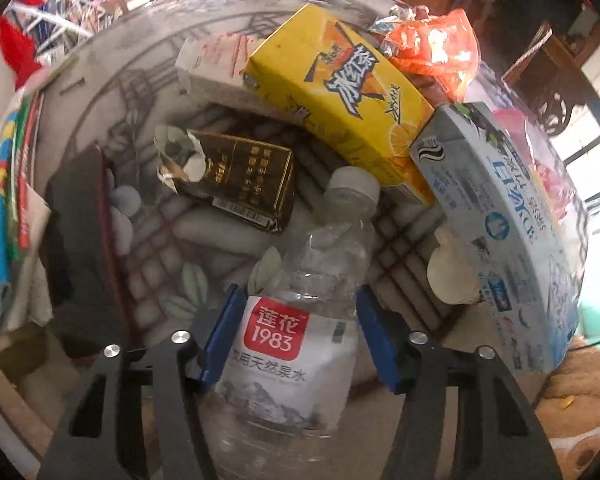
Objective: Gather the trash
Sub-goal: 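Grasp the clear water bottle with the left tool while the right grasps the blue toothpaste box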
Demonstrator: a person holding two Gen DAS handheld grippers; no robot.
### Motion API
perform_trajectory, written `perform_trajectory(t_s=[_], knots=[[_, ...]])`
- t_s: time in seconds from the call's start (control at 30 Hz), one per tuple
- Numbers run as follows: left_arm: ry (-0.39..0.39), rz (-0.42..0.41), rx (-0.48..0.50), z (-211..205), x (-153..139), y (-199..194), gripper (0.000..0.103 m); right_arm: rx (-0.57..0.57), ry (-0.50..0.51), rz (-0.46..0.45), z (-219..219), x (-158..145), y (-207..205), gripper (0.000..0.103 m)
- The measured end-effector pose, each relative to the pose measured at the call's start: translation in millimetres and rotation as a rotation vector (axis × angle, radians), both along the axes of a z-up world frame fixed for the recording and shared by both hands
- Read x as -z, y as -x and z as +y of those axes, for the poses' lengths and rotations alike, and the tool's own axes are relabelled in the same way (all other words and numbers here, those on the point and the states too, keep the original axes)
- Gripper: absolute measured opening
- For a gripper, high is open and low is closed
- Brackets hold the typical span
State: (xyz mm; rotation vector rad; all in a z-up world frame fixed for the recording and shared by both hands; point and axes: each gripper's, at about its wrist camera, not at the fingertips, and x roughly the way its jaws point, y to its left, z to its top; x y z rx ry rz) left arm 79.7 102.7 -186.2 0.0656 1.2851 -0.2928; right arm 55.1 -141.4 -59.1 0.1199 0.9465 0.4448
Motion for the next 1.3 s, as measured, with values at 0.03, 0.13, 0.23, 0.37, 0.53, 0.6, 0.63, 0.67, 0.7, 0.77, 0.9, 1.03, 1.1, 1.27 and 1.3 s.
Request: perform_trajectory(t_s=[0.03, 0.13, 0.23, 0.37, 0.53, 0.6, 0.63, 0.67, 0.7, 0.77, 0.9, 1.03, 1.1, 1.27, 1.3], knots=[[0.011, -0.003, -0.01, 1, 0, 1, 0.054, -0.006, 0.003, 0.005, 4, 1, 0, 0.095], [0.035, -0.019, -0.049, 8, 1, 9, 0.049, -0.025, 0.011, 0.015, 13, 4, 0, 0.095], [0.069, -0.026, -0.106, 15, 1, 14, 0.049, -0.048, 0.019, 0.025, 23, 7, 0, 0.095], [0.087, -0.027, -0.15, 23, 5, 18, 0.05, -0.083, 0.052, 0.058, 43, 15, -5, 0.095], [0.085, -0.002, -0.152, 24, 16, 18, 0.057, -0.112, 0.069, 0.15, 69, 34, -14, 0.095], [0.092, 0.006, -0.158, 25, 20, 19, 0.059, -0.126, 0.069, 0.192, 77, 45, -13, 0.095], [0.1, 0.005, -0.165, 25, 21, 20, 0.059, -0.136, 0.072, 0.215, 82, 51, -12, 0.095], [0.108, 0.003, -0.177, 27, 20, 21, 0.057, -0.146, 0.08, 0.229, 87, 56, -10, 0.095], [0.112, 0.002, -0.187, 28, 20, 22, 0.056, -0.16, 0.097, 0.239, 93, 62, -8, 0.095], [0.114, -0.003, -0.21, 30, 20, 25, 0.055, -0.18, 0.118, 0.247, 99, 68, -6, 0.095], [0.118, -0.017, -0.265, 43, 19, 41, 0.055, -0.199, 0.168, 0.247, 107, 78, -5, 0.072], [0.142, -0.039, -0.321, 54, 13, 51, 0.055, -0.211, 0.145, 0.241, 101, 80, -6, 0.048], [0.148, -0.064, -0.342, 56, 8, 56, 0.055, -0.212, 0.106, 0.224, 93, 74, -5, 0.047], [0.179, -0.152, -0.405, 60, -22, 73, 0.055, -0.197, 0.052, 0.12, 72, 47, -3, 0.047], [0.198, -0.175, -0.419, 59, -31, 76, 0.055, -0.183, 0.045, 0.1, 65, 42, -3, 0.047]])
